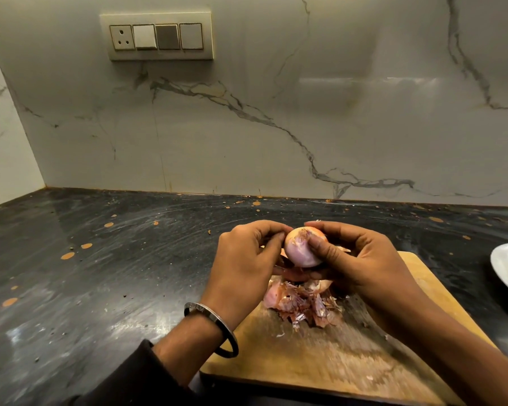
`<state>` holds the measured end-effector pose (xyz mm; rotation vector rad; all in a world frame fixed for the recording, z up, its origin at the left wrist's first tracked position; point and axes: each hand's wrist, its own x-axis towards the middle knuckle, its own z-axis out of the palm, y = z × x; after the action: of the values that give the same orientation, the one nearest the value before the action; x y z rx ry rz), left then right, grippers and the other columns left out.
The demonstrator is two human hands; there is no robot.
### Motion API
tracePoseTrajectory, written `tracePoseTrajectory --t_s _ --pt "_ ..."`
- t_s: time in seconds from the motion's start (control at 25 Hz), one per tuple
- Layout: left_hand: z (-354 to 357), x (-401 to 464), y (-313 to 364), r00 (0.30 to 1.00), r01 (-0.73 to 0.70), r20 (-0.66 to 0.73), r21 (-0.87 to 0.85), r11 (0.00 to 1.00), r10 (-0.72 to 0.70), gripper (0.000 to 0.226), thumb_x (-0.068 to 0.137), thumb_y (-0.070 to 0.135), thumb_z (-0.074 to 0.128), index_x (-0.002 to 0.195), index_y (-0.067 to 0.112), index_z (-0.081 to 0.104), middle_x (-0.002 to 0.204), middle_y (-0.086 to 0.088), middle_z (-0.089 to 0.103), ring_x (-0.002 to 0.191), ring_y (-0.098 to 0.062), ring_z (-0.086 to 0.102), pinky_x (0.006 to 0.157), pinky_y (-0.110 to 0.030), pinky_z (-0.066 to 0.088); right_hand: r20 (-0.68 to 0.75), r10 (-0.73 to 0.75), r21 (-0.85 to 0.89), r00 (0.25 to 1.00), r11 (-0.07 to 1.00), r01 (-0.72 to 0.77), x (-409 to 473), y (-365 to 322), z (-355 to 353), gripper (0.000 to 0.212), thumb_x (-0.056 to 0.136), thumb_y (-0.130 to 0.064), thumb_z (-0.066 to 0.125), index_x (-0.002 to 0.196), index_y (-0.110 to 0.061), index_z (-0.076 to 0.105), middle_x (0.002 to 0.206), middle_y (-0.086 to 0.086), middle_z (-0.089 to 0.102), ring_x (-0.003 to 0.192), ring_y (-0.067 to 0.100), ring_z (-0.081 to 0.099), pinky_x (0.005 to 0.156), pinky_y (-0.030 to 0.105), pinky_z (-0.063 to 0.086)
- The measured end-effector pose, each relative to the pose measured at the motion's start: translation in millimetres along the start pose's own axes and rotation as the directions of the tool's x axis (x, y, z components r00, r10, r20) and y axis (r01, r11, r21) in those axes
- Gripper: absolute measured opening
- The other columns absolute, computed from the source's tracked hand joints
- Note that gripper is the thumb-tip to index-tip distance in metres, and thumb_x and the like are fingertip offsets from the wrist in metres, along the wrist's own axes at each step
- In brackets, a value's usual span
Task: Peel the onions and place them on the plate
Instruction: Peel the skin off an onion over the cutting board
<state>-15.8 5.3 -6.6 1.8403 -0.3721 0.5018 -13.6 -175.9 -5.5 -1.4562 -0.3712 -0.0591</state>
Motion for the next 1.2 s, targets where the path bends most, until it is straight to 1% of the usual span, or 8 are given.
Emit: tracePoseTrajectory --t_s 0.12,0.24,0.36,0.44,0.52,0.76,1.08,1.2 --pt "-0.7 0.2 2.4 0.997 0.033 -0.073 0.042 0.999 -0.029 0.024 0.101 0.015 0.045 0.084 0.016 0.063 0.071 -0.002 0.065 0.056 -0.012 0.063 0.05 -0.04 0.054 -0.022 0.013 0.057 1.0 0.998 -0.012 2.7 -1.6 -0.2 0.038 0.079 -0.026 0.071 0.116 -0.014 0.071 0.103 0.008 0.077 0.082 0.026 0.076 0.06 0.025 0.059" --pt "-0.1 -0.7 2.8 0.997 0.03 -0.068 0.114 0.993 -0.023 0.041 0.102 0.031 0.038 0.072 0.007 0.05 0.061 -0.007 0.05 0.056 -0.019 0.043 0.057 -0.052 0.041 -0.072 0.069 0.129 0.995 0.99 -0.06 5.3 -2.7 -0.2 0.037 0.077 -0.032 0.069 0.11 -0.015 0.074 0.096 0.012 0.077 0.069 0.018 0.073 0.052 0.021 0.054" --pt "-0.7 -0.7 2.7 0.999 -0.016 -0.026 0.163 0.987 0.02 0.035 0.1 0.034 0.05 0.075 0.012 0.06 0.062 0.002 0.061 0.055 -0.011 0.056 0.053 -0.039 0.047 -0.087 0.123 0.178 0.989 0.978 -0.106 6.0 -3.5 -1.7 0.039 0.077 -0.035 0.068 0.108 -0.013 0.074 0.091 0.015 0.077 0.061 0.015 0.071 0.048 0.018 0.051" --pt "-0.4 0.1 3.4 1.0 -0.01 -0.021 0.054 0.998 0.011 0.01 0.096 0.023 0.059 0.099 0.02 0.068 0.082 0.006 0.072 0.066 -0.006 0.068 0.056 -0.023 0.053 -0.083 0.133 0.199 0.988 0.973 -0.114 6.5 -3.1 -2.0 0.038 0.077 -0.035 0.069 0.108 -0.012 0.074 0.093 0.016 0.077 0.064 0.016 0.072 0.05 0.019 0.052" --pt "0.3 -0.9 2.2 0.999 -0.031 -0.008 -0.005 1.0 0.031 0.022 0.093 0.018 0.063 0.114 0.021 0.068 0.091 0.007 0.075 0.072 -0.007 0.072 0.059 -0.021 0.056 -0.076 0.119 0.187 0.99 0.977 -0.103 7.1 -1.5 -2.2 0.033 0.078 -0.034 0.07 0.105 -0.015 0.076 0.096 0.015 0.077 0.069 0.019 0.073 0.052 0.019 0.053" --pt "1.7 -1.9 2.3 0.995 -0.092 -0.022 0.019 0.996 0.092 0.018 0.092 0.015 0.065 0.107 0.02 0.074 0.088 0.01 0.075 0.069 -0.005 0.072 0.059 -0.021 0.058 -0.06 0.056 0.109 0.997 0.993 -0.049 6.6 -0.8 -3.5 0.035 0.07 -0.038 0.077 0.1 -0.019 0.078 0.096 0.013 0.077 0.069 0.02 0.074 0.054 0.02 0.055" --pt "0.8 -1.4 2.8 0.99 -0.137 -0.028 0.079 0.988 0.139 0.015 0.092 0.014 0.066 0.103 0.018 0.076 0.082 0.011 0.075 0.071 -0.002 0.071 0.066 -0.022 0.059 -0.057 0.013 0.109 0.998 0.994 -0.007 5.8 2.7 -3.4 0.031 0.079 -0.021 0.074 0.107 -0.008 0.074 0.095 0.012 0.077 0.073 0.02 0.076 0.056 0.022 0.057" --pt "1.2 -2.1 1.3 0.986 -0.146 -0.06 0.105 0.984 0.153 0.012 0.091 0.016 0.068 0.099 0.018 0.077 0.08 0.01 0.074 0.071 0.0 0.07 0.066 -0.024 0.06 -0.064 0.008 0.101 0.998 0.995 -0.002 4.8 5.6 -2.1 0.038 0.074 -0.026 0.079 0.107 -0.008 0.074 0.101 0.014 0.076 0.078 0.028 0.076 0.058 0.027 0.06"
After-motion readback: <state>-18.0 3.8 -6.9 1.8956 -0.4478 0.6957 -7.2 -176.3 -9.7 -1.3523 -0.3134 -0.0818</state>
